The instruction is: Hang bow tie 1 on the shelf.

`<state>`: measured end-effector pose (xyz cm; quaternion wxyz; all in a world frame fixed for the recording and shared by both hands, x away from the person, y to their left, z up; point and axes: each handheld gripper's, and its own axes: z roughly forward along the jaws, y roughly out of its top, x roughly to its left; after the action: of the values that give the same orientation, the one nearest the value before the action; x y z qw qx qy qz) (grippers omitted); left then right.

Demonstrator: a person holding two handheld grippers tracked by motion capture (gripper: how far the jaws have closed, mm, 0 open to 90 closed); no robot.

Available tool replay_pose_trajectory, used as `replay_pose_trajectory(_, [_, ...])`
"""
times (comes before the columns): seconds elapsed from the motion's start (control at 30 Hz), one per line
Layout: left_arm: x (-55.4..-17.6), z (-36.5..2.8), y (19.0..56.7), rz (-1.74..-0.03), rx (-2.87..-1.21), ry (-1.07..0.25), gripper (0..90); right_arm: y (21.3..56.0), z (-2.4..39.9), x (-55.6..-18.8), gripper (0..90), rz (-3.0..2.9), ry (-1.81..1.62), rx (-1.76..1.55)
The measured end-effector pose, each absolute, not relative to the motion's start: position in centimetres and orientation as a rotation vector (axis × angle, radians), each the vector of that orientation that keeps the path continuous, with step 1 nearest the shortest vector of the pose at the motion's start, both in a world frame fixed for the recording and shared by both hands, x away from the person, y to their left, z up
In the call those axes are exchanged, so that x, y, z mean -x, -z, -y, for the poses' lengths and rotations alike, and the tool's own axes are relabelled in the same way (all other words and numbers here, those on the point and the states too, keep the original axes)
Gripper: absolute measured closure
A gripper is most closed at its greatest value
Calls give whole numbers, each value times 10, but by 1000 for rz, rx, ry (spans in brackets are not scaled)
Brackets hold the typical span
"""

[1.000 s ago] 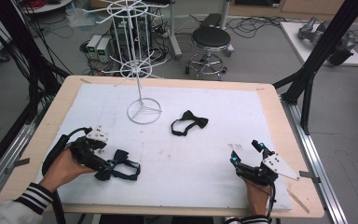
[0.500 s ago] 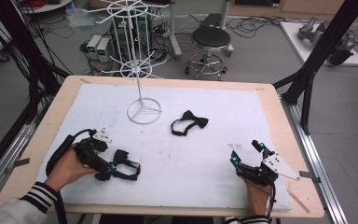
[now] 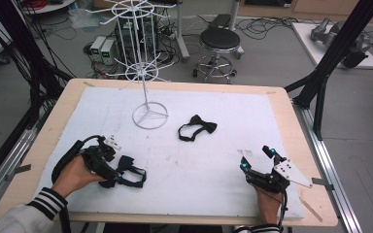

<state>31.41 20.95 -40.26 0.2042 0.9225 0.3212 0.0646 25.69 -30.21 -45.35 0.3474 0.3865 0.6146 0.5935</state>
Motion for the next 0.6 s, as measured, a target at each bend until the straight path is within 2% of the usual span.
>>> replay_pose_trajectory(0.4, [-316, -205, 406, -942, -2609, -128, 400, 454, 302, -257, 99, -1592, -1543, -1008])
replay_pose_trajectory(0.6, [-317, -203, 408, -979, -2610, -105, 488, 454, 302, -257, 99, -1591, -1544, -1010])
